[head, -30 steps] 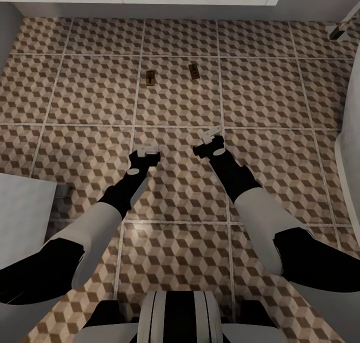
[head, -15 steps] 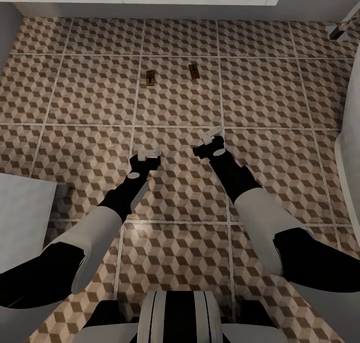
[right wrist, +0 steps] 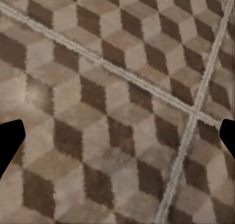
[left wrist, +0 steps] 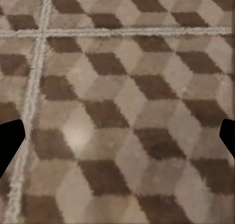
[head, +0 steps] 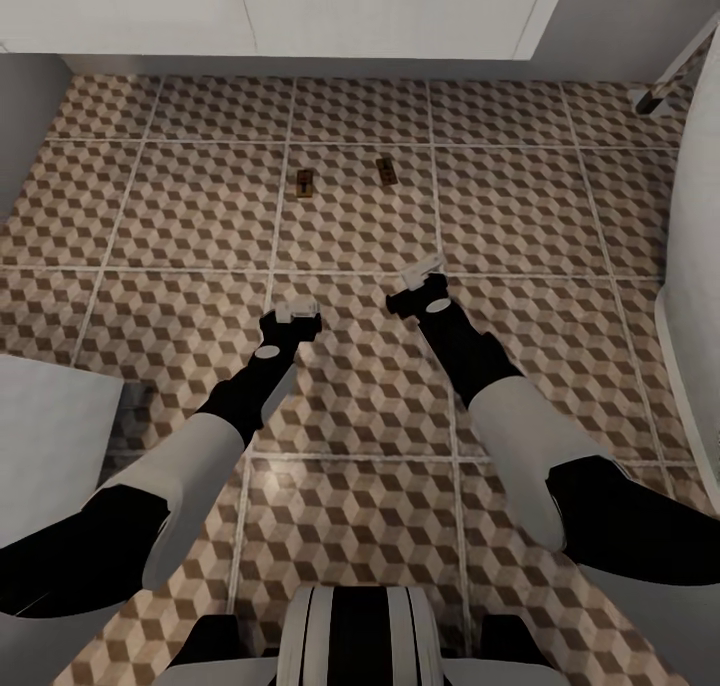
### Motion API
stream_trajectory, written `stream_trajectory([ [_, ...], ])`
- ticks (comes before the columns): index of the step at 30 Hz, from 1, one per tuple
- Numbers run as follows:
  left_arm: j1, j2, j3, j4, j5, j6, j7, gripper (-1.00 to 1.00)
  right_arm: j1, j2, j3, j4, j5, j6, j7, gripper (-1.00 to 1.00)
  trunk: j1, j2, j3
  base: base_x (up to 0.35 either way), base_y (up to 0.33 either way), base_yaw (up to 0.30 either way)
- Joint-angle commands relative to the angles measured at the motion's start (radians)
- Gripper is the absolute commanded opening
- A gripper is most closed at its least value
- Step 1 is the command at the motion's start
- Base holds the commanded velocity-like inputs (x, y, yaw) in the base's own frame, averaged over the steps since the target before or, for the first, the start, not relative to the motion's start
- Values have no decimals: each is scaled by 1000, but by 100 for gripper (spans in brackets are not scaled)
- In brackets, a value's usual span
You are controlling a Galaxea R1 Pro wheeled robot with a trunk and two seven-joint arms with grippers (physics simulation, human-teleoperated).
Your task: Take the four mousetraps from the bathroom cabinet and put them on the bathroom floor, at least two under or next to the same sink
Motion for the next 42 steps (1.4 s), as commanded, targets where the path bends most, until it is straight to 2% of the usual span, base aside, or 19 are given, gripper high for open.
stream_trajectory([
  [1,0,1,-9,-1,11,2,9,100,0,0,2,-1,10,7,1,100,0,0,3,0,0,0],
  [22,49,5,-21,2,11,0,7,100,9,0,2,0,10,5,1,100,-10,5,85,0,0,0],
  [29,74,6,-22,1,11,-2,5,100,39,0,2,-1,10,2,2,100,-13,7,112,0,0,0],
  [35,90,8,-22,2,11,-4,4,100,73,0,2,0,10,-37,2,100,-16,8,135,0,0,0],
  [42,112,10,-22,3,11,-4,3,100,114,-30,2,-1,10,-63,5,100,-19,10,162,0,0,0],
])
